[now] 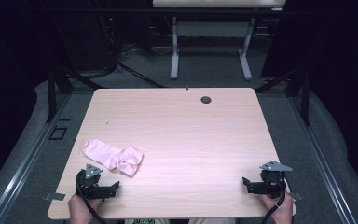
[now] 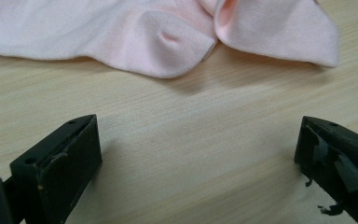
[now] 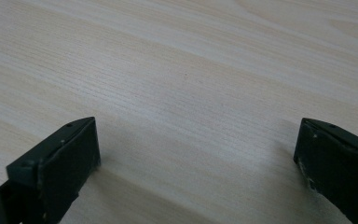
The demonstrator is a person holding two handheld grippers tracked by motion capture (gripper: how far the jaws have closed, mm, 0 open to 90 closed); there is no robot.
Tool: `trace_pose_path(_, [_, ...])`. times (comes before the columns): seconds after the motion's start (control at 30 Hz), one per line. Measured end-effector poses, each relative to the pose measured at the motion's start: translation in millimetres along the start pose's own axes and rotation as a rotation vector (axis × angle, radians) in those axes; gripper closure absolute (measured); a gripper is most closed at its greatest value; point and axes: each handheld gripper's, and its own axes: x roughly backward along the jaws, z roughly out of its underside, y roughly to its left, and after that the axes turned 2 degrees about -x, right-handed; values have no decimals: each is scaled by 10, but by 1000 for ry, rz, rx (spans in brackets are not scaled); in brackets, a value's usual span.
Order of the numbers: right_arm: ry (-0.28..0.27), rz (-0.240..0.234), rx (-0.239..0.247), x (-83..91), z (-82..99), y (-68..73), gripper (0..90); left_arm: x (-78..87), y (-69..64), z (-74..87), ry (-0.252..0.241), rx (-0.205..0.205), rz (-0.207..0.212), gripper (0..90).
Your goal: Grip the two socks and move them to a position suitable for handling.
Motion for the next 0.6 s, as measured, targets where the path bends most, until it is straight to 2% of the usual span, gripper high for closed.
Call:
trace_pose_path(0.1, [3,2,-1,1,-2,0,0,90,5,-76,-14,-19,37,2])
trace_pose_path(0.23, [3,2,-2,2,-2,1,0,198,-32,-230,-2,-83,75,1])
trace_pose_path(0.3, [3,2,-2,2,-2,1,0,216,-47,-275,3,-93,86,1])
trace_pose_path(0.33, [2,2,-2,1,-2,1,0,242,-65,-380,11,-135,123,0])
trace_pose_path(0.6, [2,2,-1,1,-2,0,0,152,-153,-721,51,-231,178,1])
